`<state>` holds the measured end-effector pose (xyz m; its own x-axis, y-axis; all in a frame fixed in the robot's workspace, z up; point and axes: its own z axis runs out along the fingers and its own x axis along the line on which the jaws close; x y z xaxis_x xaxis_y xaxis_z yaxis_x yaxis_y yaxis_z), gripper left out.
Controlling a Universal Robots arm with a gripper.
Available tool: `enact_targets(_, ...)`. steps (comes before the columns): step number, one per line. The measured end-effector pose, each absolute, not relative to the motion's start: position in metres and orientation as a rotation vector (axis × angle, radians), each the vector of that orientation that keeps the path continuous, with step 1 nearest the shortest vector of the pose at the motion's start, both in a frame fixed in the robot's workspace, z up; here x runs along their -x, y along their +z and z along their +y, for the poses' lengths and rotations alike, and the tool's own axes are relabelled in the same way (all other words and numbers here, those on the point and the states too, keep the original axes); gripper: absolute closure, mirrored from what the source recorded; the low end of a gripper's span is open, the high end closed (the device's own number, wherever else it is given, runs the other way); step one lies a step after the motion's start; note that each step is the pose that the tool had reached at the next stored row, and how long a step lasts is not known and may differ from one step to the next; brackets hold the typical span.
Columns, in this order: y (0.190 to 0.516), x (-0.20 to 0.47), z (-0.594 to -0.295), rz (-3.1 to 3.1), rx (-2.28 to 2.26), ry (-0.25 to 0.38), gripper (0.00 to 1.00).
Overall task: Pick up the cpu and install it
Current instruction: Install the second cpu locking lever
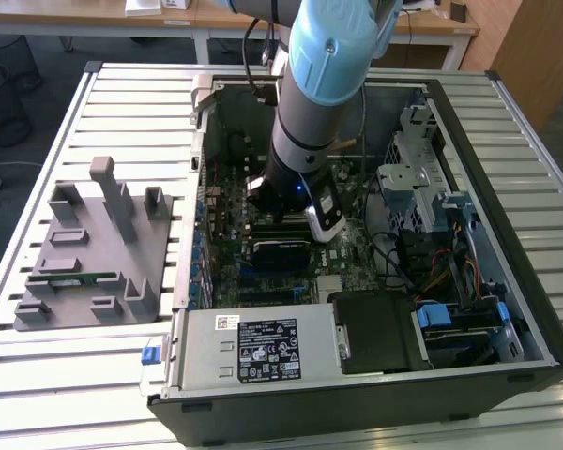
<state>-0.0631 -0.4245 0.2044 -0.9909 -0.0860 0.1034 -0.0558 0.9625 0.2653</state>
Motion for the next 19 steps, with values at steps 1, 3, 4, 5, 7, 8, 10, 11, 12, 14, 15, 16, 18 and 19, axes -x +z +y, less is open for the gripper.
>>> enact_targets(1,0.203,0.064,-0.425,-2.999,-0.109,-0.401,0.89)
enact_targets(3,0.202,0.066,-0.425,-2.999,-0.109,-0.404,0.89)
enact_targets(4,0.201,0.067,-0.425,-2.998,-0.109,-0.406,0.89)
enact_targets(5,0.2,0.067,-0.424,-2.998,-0.109,-0.408,0.89)
enact_targets(7,0.198,0.068,-0.425,-2.998,-0.109,-0.412,0.89)
enact_targets(8,0.198,0.068,-0.425,-2.997,-0.109,-0.415,0.89)
enact_targets(10,0.197,0.069,-0.425,-2.996,-0.11,-0.424,0.89)
enact_targets(11,0.197,0.069,-0.424,-2.996,-0.11,-0.429,0.89)
enact_targets(12,0.196,0.07,-0.424,-2.996,-0.11,-0.432,0.89)
enact_targets(14,0.195,0.071,-0.424,-2.995,-0.111,-0.437,0.89)
enact_targets(15,0.195,0.071,-0.425,-2.994,-0.111,-0.44,0.89)
enact_targets(16,0.194,0.071,-0.425,-2.994,-0.111,-0.444,0.89)
enact_targets(18,0.194,0.071,-0.425,-2.993,-0.112,-0.452,0.89)
enact_targets(19,0.193,0.071,-0.424,-2.993,-0.112,-0.456,0.89)
